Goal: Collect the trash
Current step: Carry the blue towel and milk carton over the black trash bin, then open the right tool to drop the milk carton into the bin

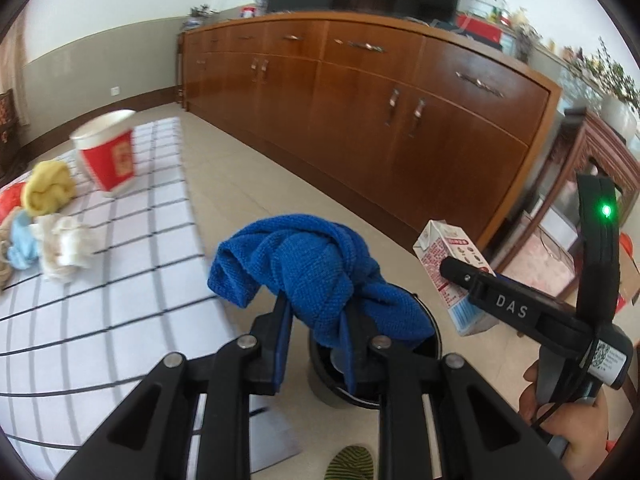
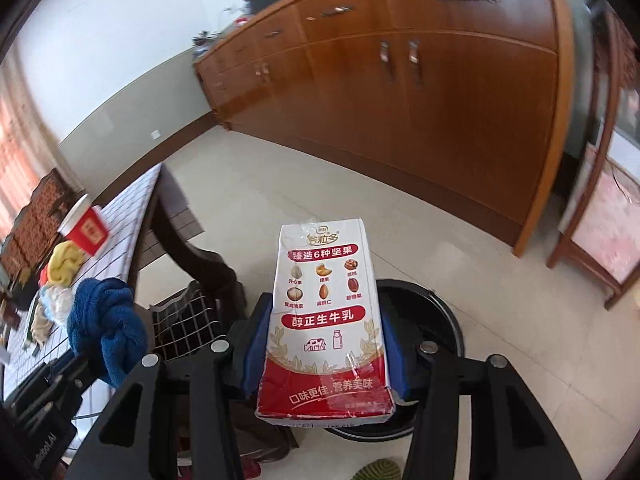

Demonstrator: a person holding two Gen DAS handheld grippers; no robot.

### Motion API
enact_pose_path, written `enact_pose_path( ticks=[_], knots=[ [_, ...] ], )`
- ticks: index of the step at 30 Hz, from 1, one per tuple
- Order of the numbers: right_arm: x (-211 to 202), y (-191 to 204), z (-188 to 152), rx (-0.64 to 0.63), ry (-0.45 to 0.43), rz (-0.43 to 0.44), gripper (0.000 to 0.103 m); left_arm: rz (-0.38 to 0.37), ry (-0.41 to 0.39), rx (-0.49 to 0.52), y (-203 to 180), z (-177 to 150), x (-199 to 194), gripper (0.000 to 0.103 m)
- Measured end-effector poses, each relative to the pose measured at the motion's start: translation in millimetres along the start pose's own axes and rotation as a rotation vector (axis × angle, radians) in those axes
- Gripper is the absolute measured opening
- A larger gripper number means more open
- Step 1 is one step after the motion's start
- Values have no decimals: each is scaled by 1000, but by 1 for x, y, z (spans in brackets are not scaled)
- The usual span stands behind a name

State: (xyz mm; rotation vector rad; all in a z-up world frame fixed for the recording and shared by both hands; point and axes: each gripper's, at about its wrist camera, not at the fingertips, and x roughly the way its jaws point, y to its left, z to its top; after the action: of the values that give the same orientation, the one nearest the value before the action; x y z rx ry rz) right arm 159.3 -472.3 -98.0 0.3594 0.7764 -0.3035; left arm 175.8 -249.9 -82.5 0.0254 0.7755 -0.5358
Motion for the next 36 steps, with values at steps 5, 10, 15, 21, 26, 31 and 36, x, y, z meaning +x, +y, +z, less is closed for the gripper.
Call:
enact_pose_path(
  ticks=[5,10,15,21,26,31,36],
  knots=[
    [9,-23,2,37,42,-26,52,-12,44,28,-20,-3,22,23],
    [20,-45,2,79,76,-40,52,-13,95,49,-34,-9,44,23],
    [39,-60,0,103,126,-69,52,-9,148,67,-44,-17,65,23],
    [71,-62,-3,83,204,-82,52,2,223,80,-54,-26,101,24],
    [88,-72,-6,120,254,-64,53,-2,277,88,-58,-32,122,50],
    [92,-81,-7,173,250,-73,80,21,265,98,-64,-30,128,81],
    [82,-82,-1,186,209,-110,80,59,217,51,-59,-21,117,82]
  ],
)
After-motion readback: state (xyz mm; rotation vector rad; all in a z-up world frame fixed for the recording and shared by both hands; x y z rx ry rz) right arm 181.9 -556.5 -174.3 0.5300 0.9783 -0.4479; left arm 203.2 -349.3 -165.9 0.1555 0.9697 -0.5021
